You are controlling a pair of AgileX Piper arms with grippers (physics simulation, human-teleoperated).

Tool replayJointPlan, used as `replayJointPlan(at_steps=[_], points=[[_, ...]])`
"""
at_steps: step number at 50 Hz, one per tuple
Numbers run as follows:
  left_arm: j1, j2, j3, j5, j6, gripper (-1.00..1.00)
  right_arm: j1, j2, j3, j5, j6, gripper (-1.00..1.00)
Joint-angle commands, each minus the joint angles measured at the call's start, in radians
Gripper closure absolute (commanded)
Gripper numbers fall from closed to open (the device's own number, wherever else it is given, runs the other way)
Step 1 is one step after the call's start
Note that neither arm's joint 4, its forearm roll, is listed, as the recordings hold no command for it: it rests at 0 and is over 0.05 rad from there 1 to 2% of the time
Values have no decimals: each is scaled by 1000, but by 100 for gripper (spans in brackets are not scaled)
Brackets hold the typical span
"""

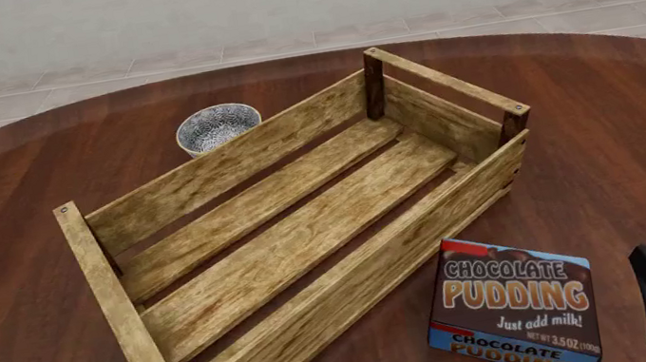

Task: Pick up the salad dressing and put it in the tray.

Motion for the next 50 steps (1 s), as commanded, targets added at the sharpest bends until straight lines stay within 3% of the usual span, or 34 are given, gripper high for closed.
replayJointPlan(at_steps=[1,22,50], points=[[-15,-26,-38,34,13,100,-2,0,1,-1,1,-100],[-146,-126,-211,203,37,100,-9,-2,-1,0,11,-100],[-338,0,-464,221,63,100,-13,-3,-2,1,16,-100]])
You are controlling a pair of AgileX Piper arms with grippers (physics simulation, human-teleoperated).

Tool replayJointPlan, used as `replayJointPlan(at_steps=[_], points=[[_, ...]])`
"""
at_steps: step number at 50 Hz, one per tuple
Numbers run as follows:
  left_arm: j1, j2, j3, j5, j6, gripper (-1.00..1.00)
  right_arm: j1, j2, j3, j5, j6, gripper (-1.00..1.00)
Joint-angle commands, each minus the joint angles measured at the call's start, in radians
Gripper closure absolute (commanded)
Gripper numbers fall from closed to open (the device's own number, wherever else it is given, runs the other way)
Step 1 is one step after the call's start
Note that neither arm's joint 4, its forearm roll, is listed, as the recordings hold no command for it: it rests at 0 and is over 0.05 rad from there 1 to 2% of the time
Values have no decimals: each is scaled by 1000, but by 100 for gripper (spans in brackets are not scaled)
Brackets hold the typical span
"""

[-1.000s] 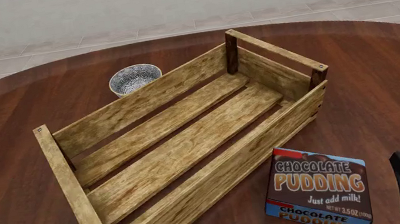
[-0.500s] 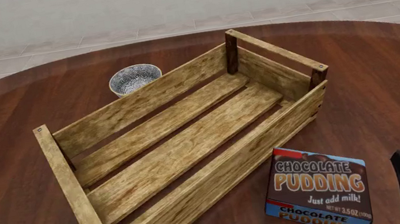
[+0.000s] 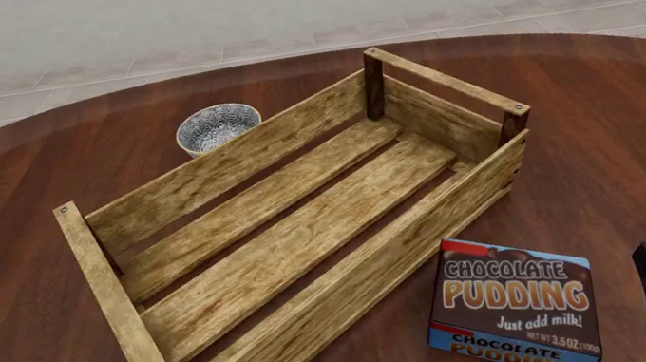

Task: Pick up the salad dressing and put it in the tray.

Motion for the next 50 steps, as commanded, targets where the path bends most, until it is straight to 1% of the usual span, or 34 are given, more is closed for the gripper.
replayJointPlan(at_steps=[1,5,7,12,19,24,27,29,36,38,42,46,47,48,50], points=[[-80,62,-119,1,22,100,-2,0,0,-1,2,-100],[-114,92,-156,-1,15,100,-3,0,-2,2,2,-100],[-117,97,-162,-3,18,100,-3,0,-1,1,1,-100],[-179,128,-196,-7,18,100,-3,-1,-2,1,1,-100],[-217,162,-234,-18,14,100,-5,-1,0,0,3,-100],[-266,209,-285,-18,4,100,-3,-1,-2,1,3,-100],[-300,237,-317,-21,28,100,-2,-1,1,-3,2,-100],[-297,254,-331,-29,31,100,-2,-1,-1,-2,2,-100],[-378,317,-415,-27,53,100,-5,-1,-2,-2,4,-100],[-378,323,-424,-29,61,100,-5,-1,-2,-2,4,-100],[-405,356,-475,-26,69,100,-5,-1,-1,-2,5,-100],[-453,394,-526,-21,78,100,-3,-1,-1,-2,4,-100],[-473,405,-535,-18,73,100,-3,-1,0,-3,4,-100],[-518,412,-542,-20,81,100,-4,-1,0,-2,4,-100],[-534,431,-554,-26,89,100,-4,-1,-1,-1,4,-100]])
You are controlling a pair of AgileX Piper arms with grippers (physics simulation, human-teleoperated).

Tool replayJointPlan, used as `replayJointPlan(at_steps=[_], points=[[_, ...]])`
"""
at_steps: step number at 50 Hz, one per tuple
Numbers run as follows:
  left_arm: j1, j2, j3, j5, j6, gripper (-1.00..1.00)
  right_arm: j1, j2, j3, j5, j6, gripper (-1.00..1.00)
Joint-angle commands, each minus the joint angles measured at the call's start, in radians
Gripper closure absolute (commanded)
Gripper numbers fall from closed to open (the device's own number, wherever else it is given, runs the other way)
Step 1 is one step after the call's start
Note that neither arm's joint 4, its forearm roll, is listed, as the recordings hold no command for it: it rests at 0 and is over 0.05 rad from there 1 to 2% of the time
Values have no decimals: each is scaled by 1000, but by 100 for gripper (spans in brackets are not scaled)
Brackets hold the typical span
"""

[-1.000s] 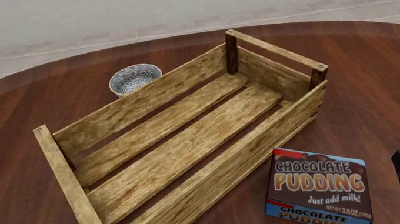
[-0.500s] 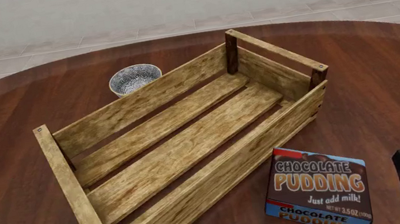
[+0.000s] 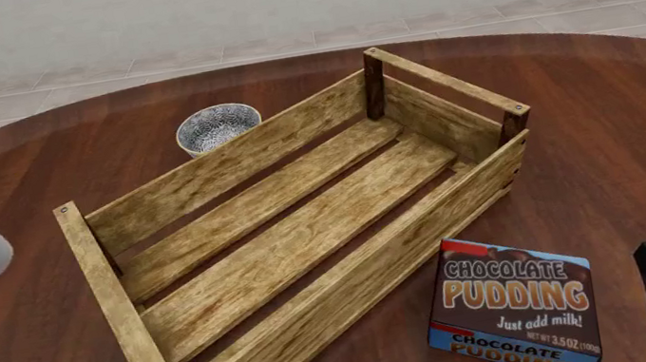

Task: Pick up the salad dressing and put it in the tray.

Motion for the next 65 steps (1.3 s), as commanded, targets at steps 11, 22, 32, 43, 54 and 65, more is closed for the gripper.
replayJointPlan(at_steps=[11,22,32,43,54,65], points=[[-181,218,-200,-40,46,100,-1,0,1,-1,-1,-100],[-315,361,-310,-71,47,100,-6,0,-2,2,1,-100],[-397,496,-380,-98,17,100,-14,0,-5,4,6,-100],[-445,587,-417,-137,-10,100,-7,0,-7,2,4,-100],[-494,680,-464,-177,-76,100,-5,0,-1,-4,0,-100],[-548,764,-491,-229,-138,100,-7,0,0,-5,2,-100]])
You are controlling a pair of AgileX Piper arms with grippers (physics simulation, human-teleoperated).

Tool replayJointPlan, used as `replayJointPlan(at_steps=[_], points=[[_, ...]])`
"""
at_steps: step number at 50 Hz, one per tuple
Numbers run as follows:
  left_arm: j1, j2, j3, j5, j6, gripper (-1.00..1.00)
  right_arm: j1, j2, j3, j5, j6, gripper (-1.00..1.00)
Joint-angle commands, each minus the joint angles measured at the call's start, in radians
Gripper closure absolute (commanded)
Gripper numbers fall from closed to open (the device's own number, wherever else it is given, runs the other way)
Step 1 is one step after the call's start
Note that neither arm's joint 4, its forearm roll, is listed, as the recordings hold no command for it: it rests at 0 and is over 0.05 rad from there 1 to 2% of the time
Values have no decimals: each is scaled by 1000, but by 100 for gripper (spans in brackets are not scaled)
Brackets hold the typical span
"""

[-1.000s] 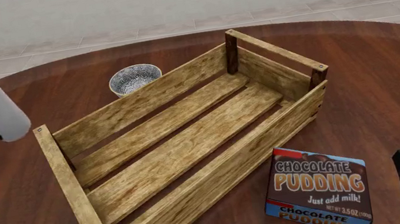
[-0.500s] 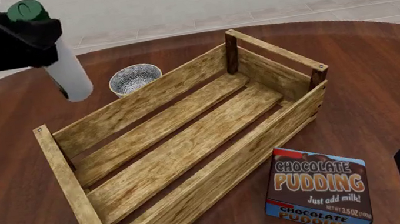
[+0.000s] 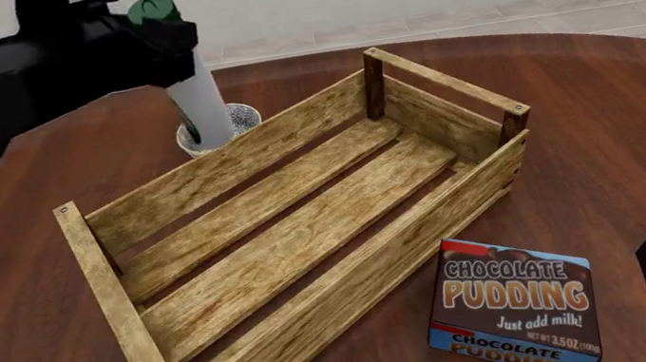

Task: Pick up the salad dressing and put it in the tray.

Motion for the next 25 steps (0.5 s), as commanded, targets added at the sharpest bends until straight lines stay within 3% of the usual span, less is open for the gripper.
replayJointPlan(at_steps=[1,25], points=[[-56,88,-40,-54,-47,100,-2,0,3,-3,3,-100],[-87,256,-57,-168,-125,100,-15,0,-3,-2,20,-100]])
